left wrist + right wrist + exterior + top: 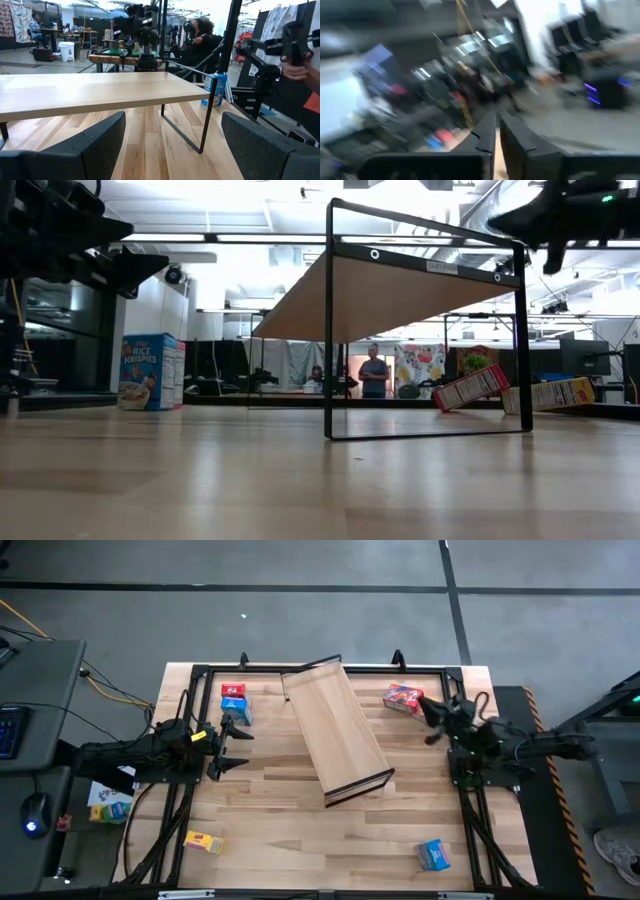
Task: Stack cereal on shelf
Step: Put the right red cereal box on the shelf
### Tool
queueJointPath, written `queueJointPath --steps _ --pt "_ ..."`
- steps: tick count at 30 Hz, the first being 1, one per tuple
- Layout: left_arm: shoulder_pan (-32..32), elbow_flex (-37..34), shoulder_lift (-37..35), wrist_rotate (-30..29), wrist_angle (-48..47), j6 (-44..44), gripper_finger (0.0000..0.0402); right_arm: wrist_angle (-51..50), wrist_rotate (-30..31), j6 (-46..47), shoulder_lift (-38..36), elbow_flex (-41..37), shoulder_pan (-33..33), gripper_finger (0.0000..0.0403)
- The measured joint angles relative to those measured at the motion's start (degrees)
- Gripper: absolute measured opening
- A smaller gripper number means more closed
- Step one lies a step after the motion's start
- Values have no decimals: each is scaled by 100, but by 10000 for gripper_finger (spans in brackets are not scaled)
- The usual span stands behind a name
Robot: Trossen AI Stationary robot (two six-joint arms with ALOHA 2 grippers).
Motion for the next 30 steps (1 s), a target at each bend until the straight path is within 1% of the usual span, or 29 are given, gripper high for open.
queueJointPath --steps 3,5,7,10,12,14,17,20,22,26,28,30 --pt "2 -1 -1 0 -2 0 322 -1201 395 463 686 680 -317 66" --pt "2 0 0 0 -1 0 322 -2346 649 1005 1115 1187 -582 102" --pt "1 0 0 1 0 0 322 -3542 639 1600 1553 1693 -893 140" --pt "0 1 1 0 0 0 322 -5323 174 2462 2188 2322 -1350 191" --pt "1 0 0 0 -2 0 322 -6181 -294 2641 2565 2678 -1604 218" --pt "1 1 0 2 -2 1 322 -6726 -614 2842 2894 2920 -1781 238" --pt "2 1 1 1 -2 0 322 -6861 -965 2985 3274 3034 -1986 254" --pt "2 0 0 0 -2 0 322 -6895 -1274 3083 3609 3010 -2256 258" --pt "1 0 -1 1 -2 0 322 -7007 -1243 3142 3809 2998 -2472 259" --pt "2 -1 -1 2 -2 0 322 -7014 -880 3560 4079 2998 -2920 259" --pt "2 1 0 1 -1 0 322 -6808 -992 3535 4168 2998 -3137 259" --pt "2 1 0 2 -2 0 322 -6582 -1291 3425 4250 2998 -3317 258"
